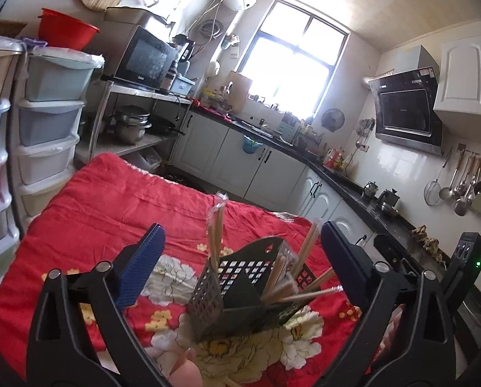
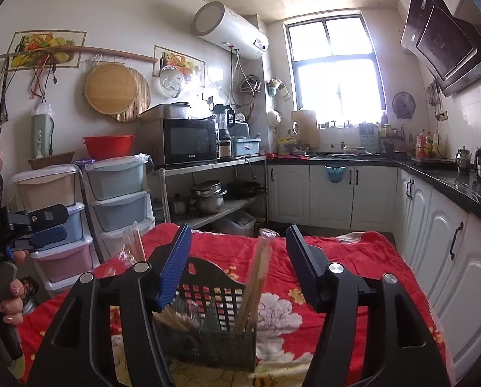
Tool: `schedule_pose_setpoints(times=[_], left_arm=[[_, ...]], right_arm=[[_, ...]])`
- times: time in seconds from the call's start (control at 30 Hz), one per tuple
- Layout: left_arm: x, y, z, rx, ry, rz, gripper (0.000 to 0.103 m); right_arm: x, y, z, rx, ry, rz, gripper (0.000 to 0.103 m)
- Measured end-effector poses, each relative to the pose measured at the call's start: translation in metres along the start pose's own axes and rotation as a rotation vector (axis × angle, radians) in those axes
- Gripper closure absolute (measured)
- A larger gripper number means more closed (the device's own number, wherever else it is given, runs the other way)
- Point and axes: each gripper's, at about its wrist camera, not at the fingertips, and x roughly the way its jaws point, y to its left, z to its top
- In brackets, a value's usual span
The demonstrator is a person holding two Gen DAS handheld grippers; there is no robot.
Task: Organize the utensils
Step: 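Pull both open grippers back from the basket toward the remaining chopsticks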
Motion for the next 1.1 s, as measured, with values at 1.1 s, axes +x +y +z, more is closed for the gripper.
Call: schedule_pose_setpoints(times=[1.1], left_arm=[[-0.035, 0.040, -0.079, -0.120, 0.198, 0.059, 0.011]], right_arm=[[-0.044, 0.044, -0.047, -0.073, 0.153, 0.096, 0.042]])
